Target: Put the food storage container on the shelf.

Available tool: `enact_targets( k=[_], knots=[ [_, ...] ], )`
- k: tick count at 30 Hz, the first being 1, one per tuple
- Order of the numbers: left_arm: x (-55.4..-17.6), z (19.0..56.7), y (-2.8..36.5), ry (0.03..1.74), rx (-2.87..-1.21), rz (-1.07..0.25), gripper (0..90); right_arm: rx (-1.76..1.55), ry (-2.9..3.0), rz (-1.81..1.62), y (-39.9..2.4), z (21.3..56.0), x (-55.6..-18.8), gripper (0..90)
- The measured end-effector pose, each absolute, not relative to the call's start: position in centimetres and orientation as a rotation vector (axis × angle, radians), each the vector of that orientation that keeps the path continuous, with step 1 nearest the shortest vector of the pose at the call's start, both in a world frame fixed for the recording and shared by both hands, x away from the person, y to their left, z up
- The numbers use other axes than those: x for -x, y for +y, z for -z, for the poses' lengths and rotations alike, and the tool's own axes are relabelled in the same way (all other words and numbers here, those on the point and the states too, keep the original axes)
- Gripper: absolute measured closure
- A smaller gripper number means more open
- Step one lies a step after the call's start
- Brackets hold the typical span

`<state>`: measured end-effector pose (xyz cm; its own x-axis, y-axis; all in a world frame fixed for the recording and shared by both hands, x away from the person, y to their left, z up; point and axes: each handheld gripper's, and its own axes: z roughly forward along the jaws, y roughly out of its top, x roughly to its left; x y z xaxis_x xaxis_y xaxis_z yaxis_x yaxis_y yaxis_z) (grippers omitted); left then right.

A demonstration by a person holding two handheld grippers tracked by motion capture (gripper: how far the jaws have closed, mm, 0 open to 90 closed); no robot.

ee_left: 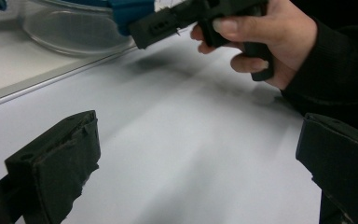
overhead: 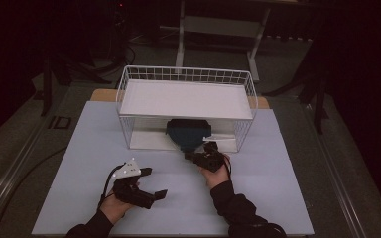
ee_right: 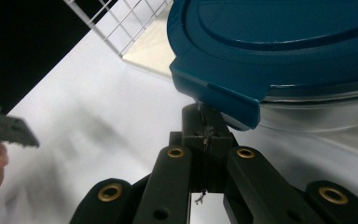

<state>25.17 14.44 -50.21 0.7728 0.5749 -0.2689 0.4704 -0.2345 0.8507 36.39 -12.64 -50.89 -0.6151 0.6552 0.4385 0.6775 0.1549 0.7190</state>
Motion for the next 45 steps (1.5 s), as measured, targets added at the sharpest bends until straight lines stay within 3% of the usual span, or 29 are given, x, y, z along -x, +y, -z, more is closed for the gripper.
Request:
enact_targets(
  k=[18,20,21,22,23,30,34,45],
  knots=[
    [-25.1,50.1,14.6,0.800,-1.868,-0.126,0.2,1.441,-2.343,1.506,-13.2,50.8,-38.7,89.5],
    [-25.1,50.1,14.6,0.798,-1.872,-0.130,0.3,1.425,-2.328,1.506,-13.2,50.8,-38.7,84.2],
    [-25.1,50.1,14.5,0.797,-1.871,-0.127,0.2,1.392,-2.334,1.523,-13.2,50.6,-38.3,75.3],
    [-25.1,50.1,14.5,0.797,-1.871,-0.127,0.2,1.392,-2.334,1.523,-13.2,50.6,-38.3,75.3],
    [-25.0,50.1,14.5,0.794,-1.872,-0.128,0.2,1.339,-2.378,1.527,-13.0,50.3,-37.5,61.9],
    [-24.8,50.0,14.4,0.785,-1.873,-0.131,0.2,1.210,-2.383,1.558,-13.6,50.2,-35.5,21.2],
    [-24.8,50.0,14.3,0.785,-1.869,-0.128,0.2,1.168,-2.379,1.580,-14.3,50.2,-34.3,15.5],
    [-24.7,50.1,14.1,0.769,-1.880,-0.123,0.2,1.179,-2.414,1.581,-17.1,50.5,-32.0,14.6]
  ],
)
